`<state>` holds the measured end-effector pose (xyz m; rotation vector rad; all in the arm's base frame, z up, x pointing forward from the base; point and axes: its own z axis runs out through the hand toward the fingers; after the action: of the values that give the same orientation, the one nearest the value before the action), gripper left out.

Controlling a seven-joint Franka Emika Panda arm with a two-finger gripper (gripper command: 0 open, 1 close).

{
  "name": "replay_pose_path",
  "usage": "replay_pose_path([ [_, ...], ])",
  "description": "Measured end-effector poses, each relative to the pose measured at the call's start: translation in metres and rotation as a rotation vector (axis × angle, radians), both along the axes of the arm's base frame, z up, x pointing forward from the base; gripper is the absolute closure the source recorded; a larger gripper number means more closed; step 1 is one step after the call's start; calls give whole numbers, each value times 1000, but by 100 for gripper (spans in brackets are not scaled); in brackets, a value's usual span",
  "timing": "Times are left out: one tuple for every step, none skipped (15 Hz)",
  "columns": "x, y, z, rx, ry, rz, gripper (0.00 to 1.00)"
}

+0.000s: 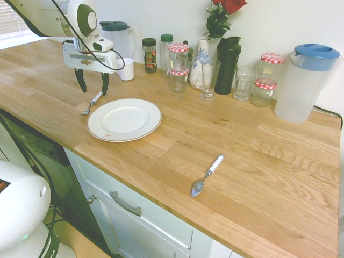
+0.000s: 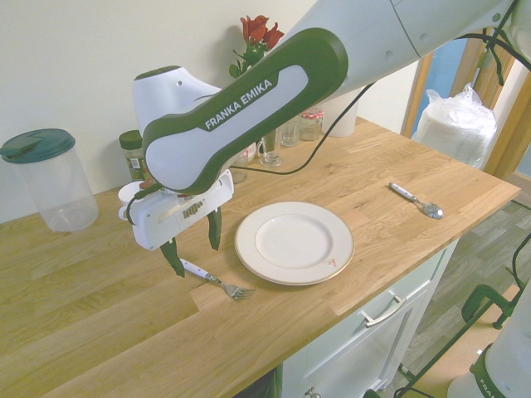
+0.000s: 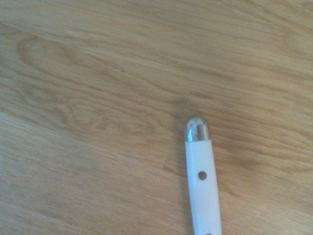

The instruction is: Put the fork into the plate

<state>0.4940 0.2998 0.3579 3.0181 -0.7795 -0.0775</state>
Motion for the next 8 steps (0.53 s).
replay_pose_path([
  [0,0,-2,-2,4,1,100],
  [0,-1,-5,-4,8,1,100],
  [1,-1,-8,-5,13,1,100],
  [1,-1,-11,-7,18,1,100],
  [1,-2,-15,-9,24,2,100],
  [2,-1,-19,-10,30,3,100],
  [2,-2,-23,-11,35,4,100],
  [3,-2,-26,-11,38,5,100],
])
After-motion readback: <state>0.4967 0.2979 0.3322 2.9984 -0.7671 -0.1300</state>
